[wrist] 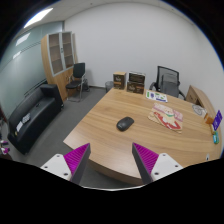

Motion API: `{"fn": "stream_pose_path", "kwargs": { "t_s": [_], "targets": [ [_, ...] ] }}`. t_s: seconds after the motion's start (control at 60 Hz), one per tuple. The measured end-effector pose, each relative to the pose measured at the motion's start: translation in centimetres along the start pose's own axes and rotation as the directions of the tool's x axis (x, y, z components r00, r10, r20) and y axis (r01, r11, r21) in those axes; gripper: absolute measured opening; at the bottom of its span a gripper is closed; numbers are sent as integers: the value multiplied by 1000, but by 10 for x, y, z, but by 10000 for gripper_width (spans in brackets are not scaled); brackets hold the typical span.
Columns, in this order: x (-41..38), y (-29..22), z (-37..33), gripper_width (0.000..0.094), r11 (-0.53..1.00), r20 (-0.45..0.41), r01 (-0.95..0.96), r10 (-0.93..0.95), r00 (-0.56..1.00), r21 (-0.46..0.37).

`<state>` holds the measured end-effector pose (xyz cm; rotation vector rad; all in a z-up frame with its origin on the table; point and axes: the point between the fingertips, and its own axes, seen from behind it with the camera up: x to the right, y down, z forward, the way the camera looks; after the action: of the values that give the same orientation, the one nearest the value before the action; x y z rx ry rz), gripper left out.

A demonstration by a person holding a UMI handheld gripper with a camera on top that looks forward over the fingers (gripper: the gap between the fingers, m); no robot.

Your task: Arrange mouse

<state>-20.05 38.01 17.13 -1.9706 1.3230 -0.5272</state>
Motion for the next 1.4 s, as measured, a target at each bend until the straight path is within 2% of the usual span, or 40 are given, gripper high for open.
{"fn": "stream_pose_path", "kwargs": {
  "t_s": [0.333,0.75,1.15,1.4],
  "targets": [
    [10,2,3,868,1000,-28,-12,12,1000,-12],
    [5,7,28,876,994,-113,-107,105,988,-16],
    [-11,-1,91,877,980,-230,-200,197,953,10],
    [0,-8,142,876,978,-259,-207,207,944,27]
  ]
}}
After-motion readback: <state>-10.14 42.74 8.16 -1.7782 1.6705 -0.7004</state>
